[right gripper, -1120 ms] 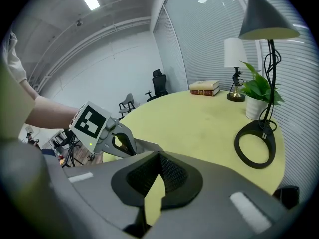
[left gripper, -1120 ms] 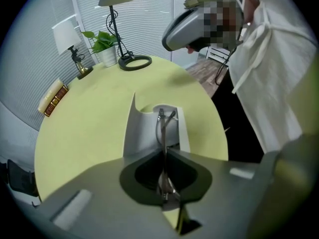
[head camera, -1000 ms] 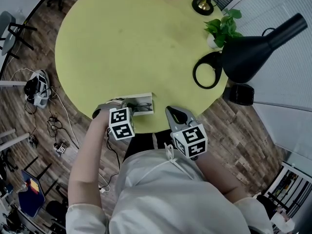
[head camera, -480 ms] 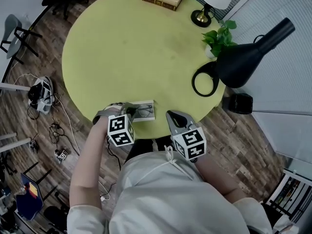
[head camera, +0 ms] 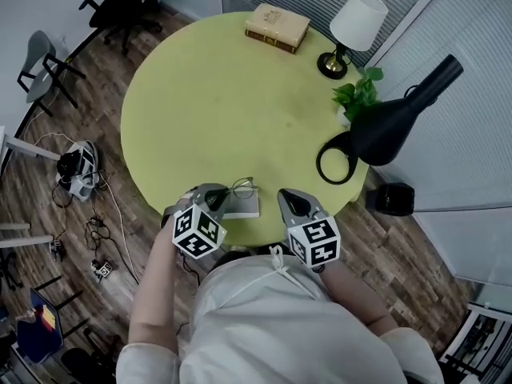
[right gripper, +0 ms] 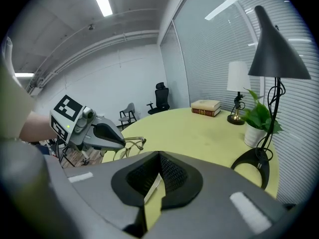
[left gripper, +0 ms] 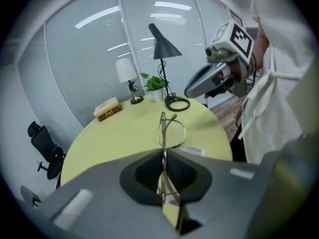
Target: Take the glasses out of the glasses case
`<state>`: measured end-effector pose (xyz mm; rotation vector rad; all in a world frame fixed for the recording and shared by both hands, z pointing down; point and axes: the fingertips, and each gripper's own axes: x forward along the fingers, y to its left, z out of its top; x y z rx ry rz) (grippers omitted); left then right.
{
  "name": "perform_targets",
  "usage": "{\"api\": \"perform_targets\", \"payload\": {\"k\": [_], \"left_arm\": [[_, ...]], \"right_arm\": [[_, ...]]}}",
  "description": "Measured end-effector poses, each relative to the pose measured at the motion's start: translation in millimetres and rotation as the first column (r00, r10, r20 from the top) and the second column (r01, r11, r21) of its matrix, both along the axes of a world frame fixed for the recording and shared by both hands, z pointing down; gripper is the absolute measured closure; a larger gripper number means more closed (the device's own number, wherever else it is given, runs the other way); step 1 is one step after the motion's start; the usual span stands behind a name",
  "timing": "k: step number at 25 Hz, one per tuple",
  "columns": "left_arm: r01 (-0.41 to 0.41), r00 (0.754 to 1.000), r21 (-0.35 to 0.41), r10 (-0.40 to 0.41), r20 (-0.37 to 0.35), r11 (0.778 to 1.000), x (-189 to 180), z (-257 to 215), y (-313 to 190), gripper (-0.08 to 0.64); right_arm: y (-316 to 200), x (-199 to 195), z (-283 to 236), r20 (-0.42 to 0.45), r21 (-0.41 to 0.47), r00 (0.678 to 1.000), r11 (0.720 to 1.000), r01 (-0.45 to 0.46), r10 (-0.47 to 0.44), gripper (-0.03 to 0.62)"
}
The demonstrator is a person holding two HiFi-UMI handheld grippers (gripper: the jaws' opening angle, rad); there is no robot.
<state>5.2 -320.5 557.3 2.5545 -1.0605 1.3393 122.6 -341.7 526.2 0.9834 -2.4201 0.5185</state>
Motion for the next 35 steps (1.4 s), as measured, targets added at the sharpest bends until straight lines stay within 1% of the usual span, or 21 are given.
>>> {"api": "perform_targets", "payload": {"k": [3, 5, 6, 9, 12, 14, 15, 17, 19, 21, 22, 23, 24, 25, 27, 32, 35], "left_arm": [[0.087, 0.993, 0.061, -0.082, -0.088, 0.994, -5.4, -25.9, -3.5, 0.551], [0.152, 0.979, 0.106, -0.135, -0.155, 0.983, -9.2, -45.5, -6.0, 0.551], [0.188, 0.968, 0.130, -0.161, -0.193, 0.974, -11.7, -56.0, -7.6, 0.549], [0.295, 0.926, 0.197, -0.229, -0.299, 0.935, -21.6, -86.2, -10.5, 0.550], [0.396, 0.878, 0.246, -0.286, -0.384, 0.885, -31.2, -109.2, -10.9, 0.551], [0.471, 0.835, 0.262, -0.330, -0.440, 0.842, -40.5, -122.5, -10.3, 0.549], [0.512, 0.809, 0.267, -0.353, -0.469, 0.817, -46.2, -129.4, -9.4, 0.549], [0.597, 0.746, 0.270, -0.400, -0.533, 0.755, -58.5, -143.2, -6.7, 0.549], [0.676, 0.675, 0.260, -0.437, -0.595, 0.690, -69.1, -155.0, -3.3, 0.549], [0.737, 0.610, 0.246, -0.463, -0.643, 0.629, -76.9, -164.3, 1.2, 0.549], [0.762, 0.582, 0.240, -0.472, -0.662, 0.602, -79.7, -168.4, 4.1, 0.549], [0.781, 0.558, 0.234, -0.478, -0.678, 0.579, -81.6, -172.0, 7.4, 0.549], [0.794, 0.541, 0.229, -0.481, -0.690, 0.564, -82.5, -174.7, 10.5, 0.549], [0.801, 0.531, 0.226, -0.482, -0.697, 0.555, -82.4, -176.5, 13.3, 0.549], [0.803, 0.527, 0.225, -0.482, -0.700, 0.552, -80.5, -178.0, 17.9, 0.549], [0.799, 0.527, 0.212, -0.484, -0.699, 0.563, -73.2, -173.0, 19.9, 0.549], [0.800, 0.525, 0.206, -0.492, -0.694, 0.563, -69.4, -169.2, 20.1, 0.549]], "right_arm": [[-4.3, -3.3, -11.0, 0.009, 0.027, 1.000, 1.000, 0.003, -0.004, 0.592], [-6.1, -4.8, -17.6, 0.013, 0.043, 1.000, 0.999, 0.007, -0.007, 0.592], [-7.4, -5.9, -20.9, 0.015, 0.050, 1.000, 0.999, 0.008, -0.008, 0.592], [-10.2, -10.2, -30.9, 0.023, 0.072, 1.000, 0.997, 0.012, -0.014, 0.592], [-11.9, -12.2, -39.0, 0.029, 0.092, 0.999, 0.996, 0.021, -0.023, 0.592], [-13.2, -13.6, -45.0, 0.034, 0.105, 0.999, 0.994, 0.025, -0.029, 0.592], [-13.4, -14.6, -48.4, 0.037, 0.111, 0.999, 0.993, 0.026, -0.030, 0.592], [-13.8, -16.1, -55.1, 0.047, 0.124, 0.998, 0.992, 0.025, -0.032, 0.592], [-14.9, -17.1, -60.9, 0.062, 0.139, 0.998, 0.990, 0.024, -0.032, 0.592], [-15.7, -17.6, -67.0, 0.079, 0.155, 0.996, 0.988, 0.020, -0.033, 0.592], [-15.5, -17.9, -70.0, 0.085, 0.161, 0.996, 0.987, 0.020, -0.034, 0.592], [-15.0, -18.2, -73.0, 0.088, 0.166, 0.995, 0.986, 0.022, -0.037, 0.592], [-14.4, -18.7, -75.9, 0.089, 0.170, 0.995, 0.985, 0.026, -0.041, 0.592], [-14.1, -19.1, -79.0, 0.091, 0.173, 0.995, 0.984, 0.028, -0.044, 0.592], [-13.8, -18.5, -85.8, 0.099, 0.181, 0.994, 0.983, 0.026, -0.044, 0.592], [-16.8, -12.8, -92.1, 0.113, 0.196, 0.993, 0.981, 0.008, -0.031, 0.592], [-14.8, -11.2, -91.8, 0.116, 0.200, 0.993, 0.980, 0.001, -0.024, 0.592]]}}
